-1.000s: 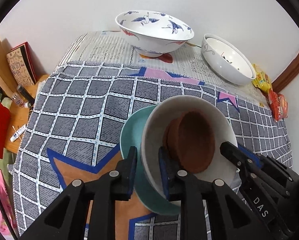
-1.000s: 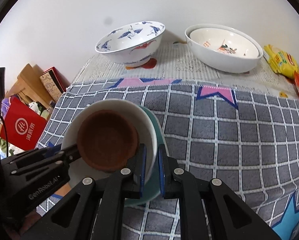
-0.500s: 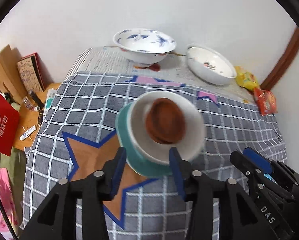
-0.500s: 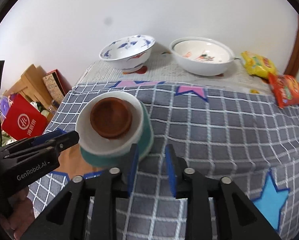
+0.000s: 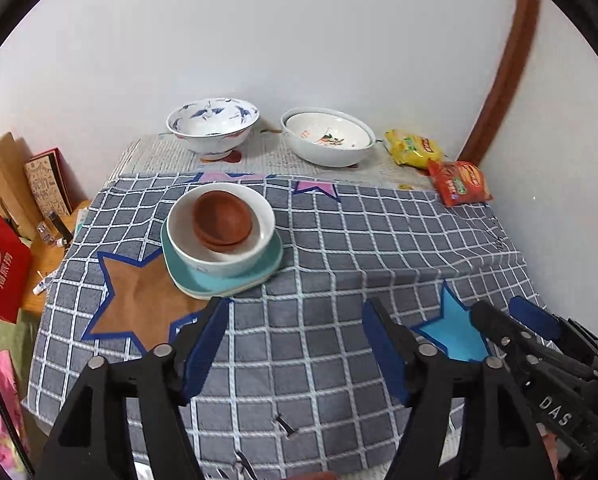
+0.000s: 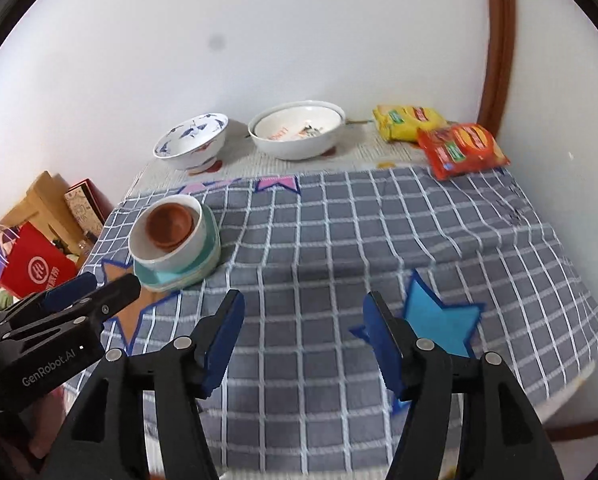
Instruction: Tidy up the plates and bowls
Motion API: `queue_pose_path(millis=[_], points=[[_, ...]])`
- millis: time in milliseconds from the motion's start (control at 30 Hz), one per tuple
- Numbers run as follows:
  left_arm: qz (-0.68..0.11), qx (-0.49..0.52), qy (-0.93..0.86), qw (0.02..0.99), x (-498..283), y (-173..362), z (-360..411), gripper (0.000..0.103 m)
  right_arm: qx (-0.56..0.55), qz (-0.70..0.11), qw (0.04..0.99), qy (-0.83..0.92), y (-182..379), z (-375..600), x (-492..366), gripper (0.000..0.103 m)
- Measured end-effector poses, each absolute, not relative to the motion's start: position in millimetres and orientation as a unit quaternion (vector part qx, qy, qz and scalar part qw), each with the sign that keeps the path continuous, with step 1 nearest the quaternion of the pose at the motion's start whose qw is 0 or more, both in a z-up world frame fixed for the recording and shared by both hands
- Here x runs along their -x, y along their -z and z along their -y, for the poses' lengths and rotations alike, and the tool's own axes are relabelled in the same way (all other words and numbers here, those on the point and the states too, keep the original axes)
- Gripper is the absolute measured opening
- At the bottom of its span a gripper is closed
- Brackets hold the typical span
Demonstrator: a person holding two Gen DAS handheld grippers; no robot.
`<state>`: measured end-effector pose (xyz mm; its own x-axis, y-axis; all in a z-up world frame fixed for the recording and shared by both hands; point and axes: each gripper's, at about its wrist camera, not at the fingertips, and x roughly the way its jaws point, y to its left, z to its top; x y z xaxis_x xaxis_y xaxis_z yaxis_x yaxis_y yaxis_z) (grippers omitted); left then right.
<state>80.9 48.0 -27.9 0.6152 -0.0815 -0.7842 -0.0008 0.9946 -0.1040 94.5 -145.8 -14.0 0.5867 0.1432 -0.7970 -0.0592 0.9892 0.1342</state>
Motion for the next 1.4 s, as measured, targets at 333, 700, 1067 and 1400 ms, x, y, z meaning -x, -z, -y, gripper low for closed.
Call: queue_pose_path(millis=[333,700,1067,1400], points=[[-0.41,0.031,0.011,0.911,-21,1,-21,0.087,-0.027,-0.411,0.911,-0.027,-7,183,-30,0.085],[-0.389,0.004,-0.008,0.921,5,-14,-6,0.091,-0.004,-0.4,0.916,-0.02,-11,185,-5,0.091],[-0.387,0.002,-0.008,0.922,10,-14,-3,0.091,0.001,-0.386,0.922,-0.009,-18,188,7,0.091],[-0.381,0.003,-0.013,0.924,16,-16,-3,0.091,-0.007,-0.382,0.924,-0.012,-21,189,13,0.091]])
